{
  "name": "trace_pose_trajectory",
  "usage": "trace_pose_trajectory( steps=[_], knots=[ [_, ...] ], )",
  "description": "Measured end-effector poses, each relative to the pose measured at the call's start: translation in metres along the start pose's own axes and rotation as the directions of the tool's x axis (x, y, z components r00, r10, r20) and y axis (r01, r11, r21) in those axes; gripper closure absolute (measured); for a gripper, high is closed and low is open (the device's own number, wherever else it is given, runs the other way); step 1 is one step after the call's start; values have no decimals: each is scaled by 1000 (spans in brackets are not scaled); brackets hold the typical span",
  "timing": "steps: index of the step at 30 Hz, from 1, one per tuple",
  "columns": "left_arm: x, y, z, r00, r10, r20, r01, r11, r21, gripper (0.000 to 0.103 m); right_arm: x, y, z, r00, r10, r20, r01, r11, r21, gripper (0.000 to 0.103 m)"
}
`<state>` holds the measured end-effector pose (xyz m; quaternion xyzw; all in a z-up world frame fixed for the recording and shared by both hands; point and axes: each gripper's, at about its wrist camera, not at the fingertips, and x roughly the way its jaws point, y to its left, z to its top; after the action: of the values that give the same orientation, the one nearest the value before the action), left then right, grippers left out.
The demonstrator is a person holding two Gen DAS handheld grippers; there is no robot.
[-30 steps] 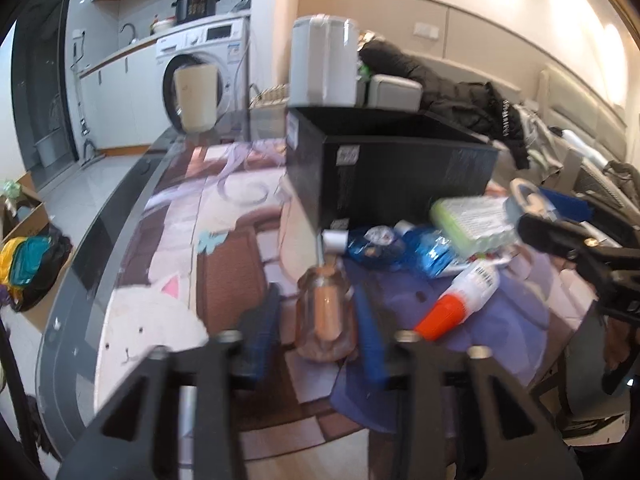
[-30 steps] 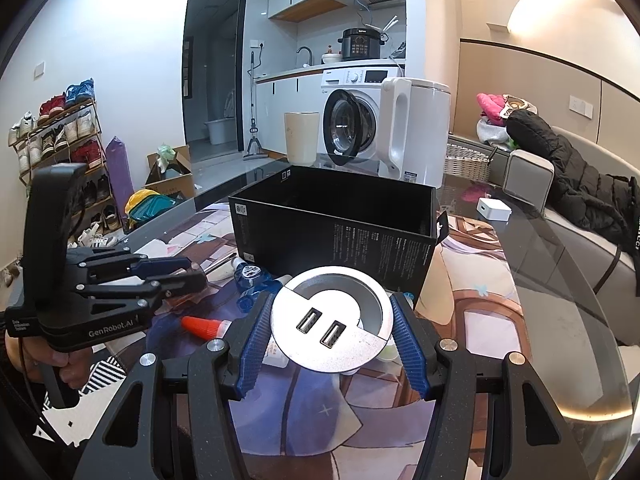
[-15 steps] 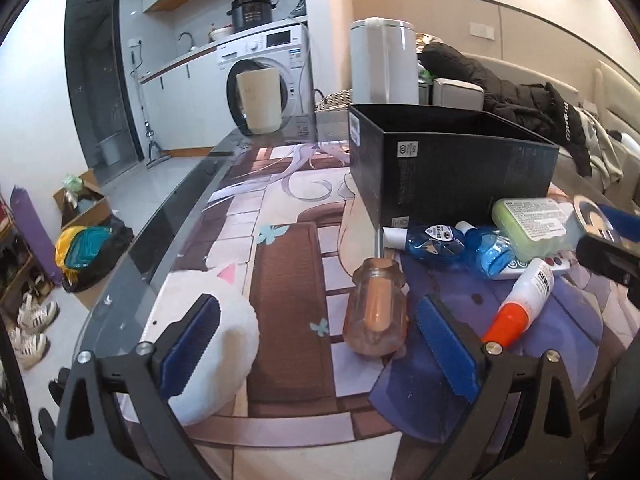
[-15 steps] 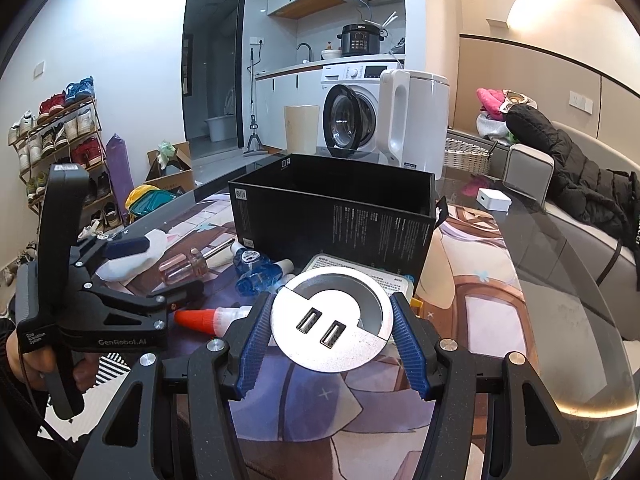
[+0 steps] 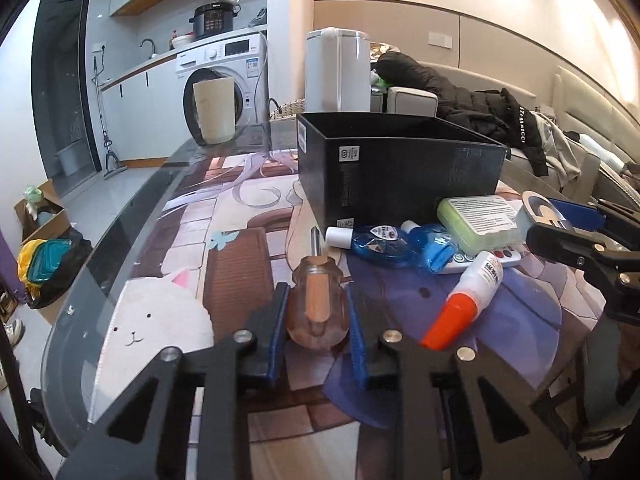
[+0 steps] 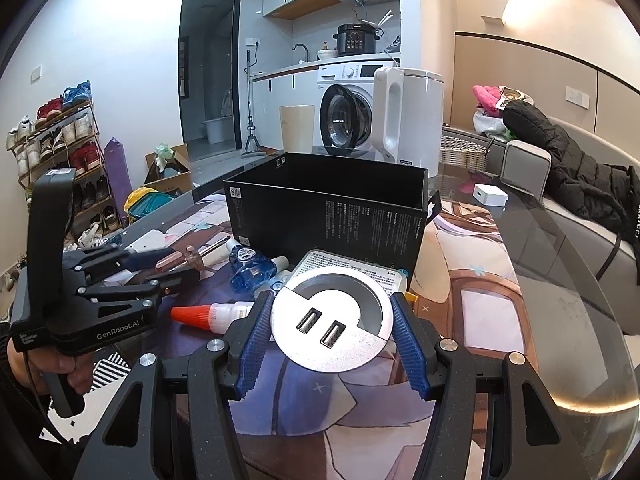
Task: Organize rigid objects
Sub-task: 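Grasp the clear-handled screwdriver with the left tool and lift it while the right tool holds the hub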
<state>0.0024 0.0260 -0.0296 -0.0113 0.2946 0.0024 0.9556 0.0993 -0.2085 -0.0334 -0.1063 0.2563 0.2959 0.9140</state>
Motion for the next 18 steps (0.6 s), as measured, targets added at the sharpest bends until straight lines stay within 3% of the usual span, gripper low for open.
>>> trace_pose_trajectory(
  steps=[18],
  knots=[
    [-26,6,16,996,-23,81,26,999,-31,78,-9,-3,7,1000,-2,29,2,1000,0,44]
  ],
)
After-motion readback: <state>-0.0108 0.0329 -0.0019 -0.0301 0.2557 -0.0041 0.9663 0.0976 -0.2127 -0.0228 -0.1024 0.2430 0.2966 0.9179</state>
